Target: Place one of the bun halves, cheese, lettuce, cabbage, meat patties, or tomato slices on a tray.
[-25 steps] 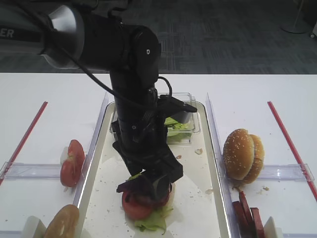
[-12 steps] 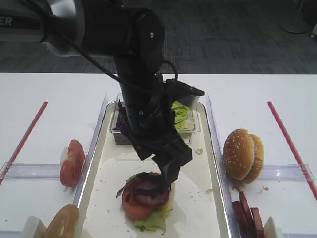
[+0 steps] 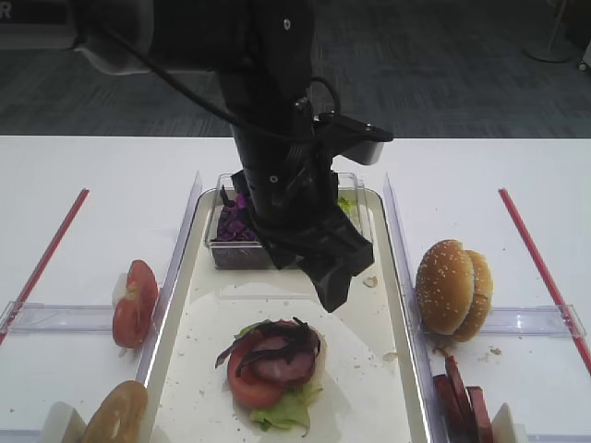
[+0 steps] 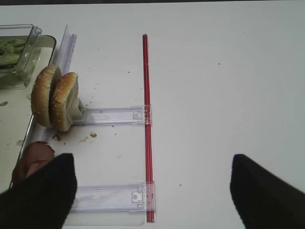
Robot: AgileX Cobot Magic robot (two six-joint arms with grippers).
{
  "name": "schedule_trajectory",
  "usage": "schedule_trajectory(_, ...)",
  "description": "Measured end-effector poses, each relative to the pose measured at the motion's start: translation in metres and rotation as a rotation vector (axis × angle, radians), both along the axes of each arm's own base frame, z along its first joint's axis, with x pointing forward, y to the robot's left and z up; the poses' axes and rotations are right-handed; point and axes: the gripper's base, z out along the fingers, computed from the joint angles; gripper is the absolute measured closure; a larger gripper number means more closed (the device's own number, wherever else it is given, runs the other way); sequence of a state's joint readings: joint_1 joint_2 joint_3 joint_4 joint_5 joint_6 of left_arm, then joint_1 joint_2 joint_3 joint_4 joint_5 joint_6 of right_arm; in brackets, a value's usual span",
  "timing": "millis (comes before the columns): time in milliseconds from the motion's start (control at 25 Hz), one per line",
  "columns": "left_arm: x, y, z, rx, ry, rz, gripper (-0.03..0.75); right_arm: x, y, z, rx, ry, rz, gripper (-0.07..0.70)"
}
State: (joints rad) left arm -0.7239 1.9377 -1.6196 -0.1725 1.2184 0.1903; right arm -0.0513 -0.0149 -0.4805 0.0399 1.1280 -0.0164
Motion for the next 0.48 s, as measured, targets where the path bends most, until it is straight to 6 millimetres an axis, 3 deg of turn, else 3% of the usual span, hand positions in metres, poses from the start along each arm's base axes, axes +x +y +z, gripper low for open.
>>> schedule_trajectory(240, -0.003, 0.005, 0.016, -0.010, -0.046, -0.005, 0.201, 0.000, 0.000, 0.000, 0.000, 0.000, 0.000, -0.025)
schedule_trajectory(480, -0.002, 0.006, 0.017, -0.003, -0.056, -0.006, 0.202, 0.000, 0.000, 0.000, 0.000, 0.000, 0.000, 0.003)
